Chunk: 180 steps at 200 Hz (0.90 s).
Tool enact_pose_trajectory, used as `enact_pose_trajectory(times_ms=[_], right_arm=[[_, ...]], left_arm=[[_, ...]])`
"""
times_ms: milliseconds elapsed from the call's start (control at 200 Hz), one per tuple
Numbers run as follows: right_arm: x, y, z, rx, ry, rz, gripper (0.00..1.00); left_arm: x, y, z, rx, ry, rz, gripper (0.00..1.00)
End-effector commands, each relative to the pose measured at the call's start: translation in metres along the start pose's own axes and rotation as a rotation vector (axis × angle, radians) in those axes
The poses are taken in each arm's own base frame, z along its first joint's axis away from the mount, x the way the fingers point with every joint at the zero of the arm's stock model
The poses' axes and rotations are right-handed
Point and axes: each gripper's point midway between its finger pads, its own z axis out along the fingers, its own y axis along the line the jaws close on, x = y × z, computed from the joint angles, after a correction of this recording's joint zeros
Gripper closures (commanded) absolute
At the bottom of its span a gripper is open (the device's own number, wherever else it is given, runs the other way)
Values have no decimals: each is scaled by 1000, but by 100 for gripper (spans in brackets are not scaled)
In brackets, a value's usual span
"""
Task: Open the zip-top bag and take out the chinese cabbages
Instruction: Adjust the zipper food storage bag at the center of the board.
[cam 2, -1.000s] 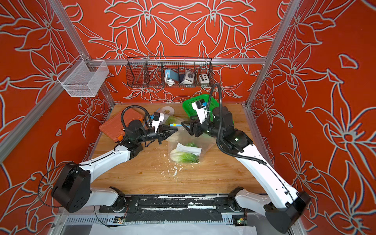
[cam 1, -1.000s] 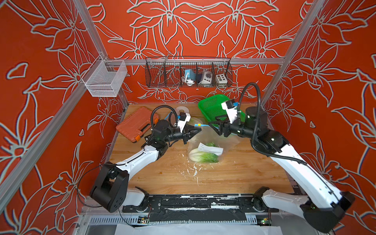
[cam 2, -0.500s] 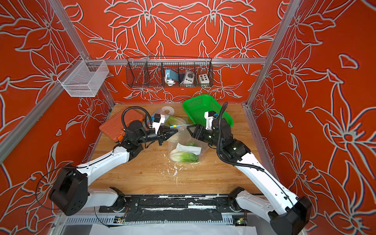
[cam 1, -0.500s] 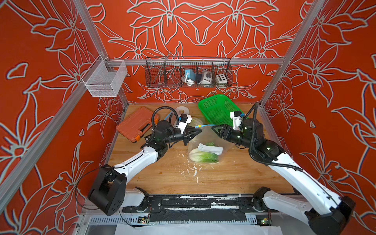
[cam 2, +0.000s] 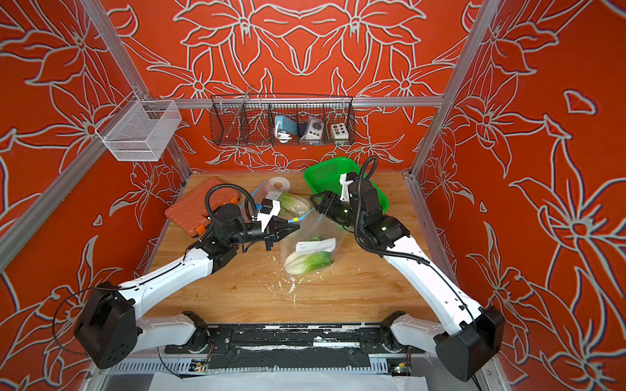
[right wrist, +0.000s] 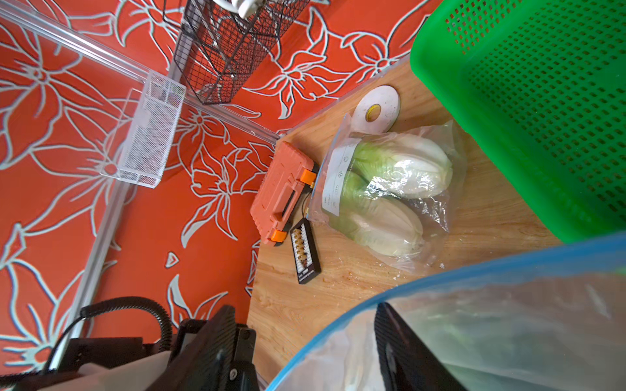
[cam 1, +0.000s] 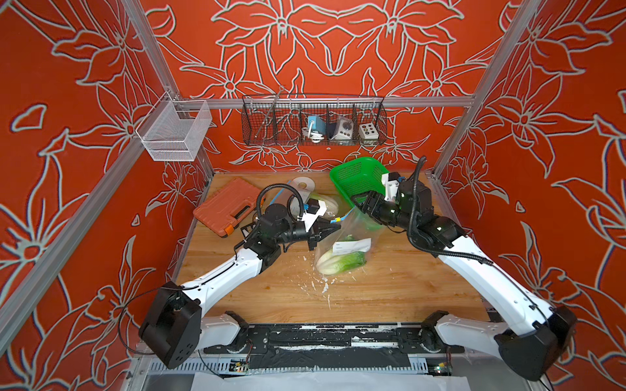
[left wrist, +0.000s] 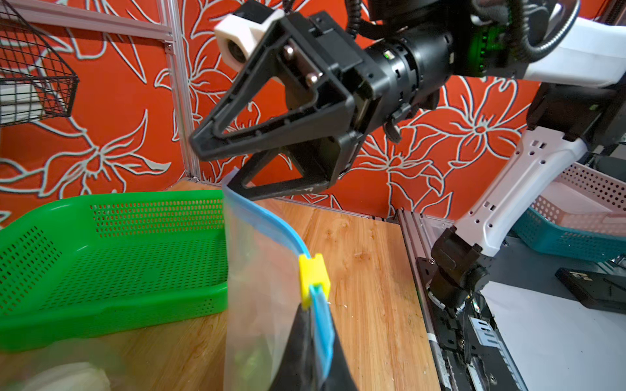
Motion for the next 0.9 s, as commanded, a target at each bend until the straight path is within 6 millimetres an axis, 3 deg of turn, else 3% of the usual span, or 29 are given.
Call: enact_pose_trajectory(times_ms=[0, 185, 365, 490, 606, 666, 836, 896], right_arm=[[11, -10, -6, 79, 78, -48, 35], [27, -33, -13, 210, 172, -77, 45], [27, -38, -16, 245, 181, -91, 72], [24, -35, -16, 228, 161, -97, 100], [20, -31, -14, 202, 140, -120, 100], [19, -27, -13, 185, 140, -139, 100], [16, -12, -11, 123, 156, -255, 100], [15, -2, -11, 91, 180, -309, 100]], left_arm=[[-4, -10, 3, 19, -7, 50, 100], [1, -15, 8, 16, 14, 96, 100], [8, -16, 12, -3, 42, 125, 100], [12, -17, 12, -9, 57, 147, 100], [11, -17, 11, -13, 52, 152, 100], [11, -17, 10, -17, 52, 151, 90], [10, -20, 1, -43, 95, 140, 27], [12, -19, -11, -86, 126, 138, 14]])
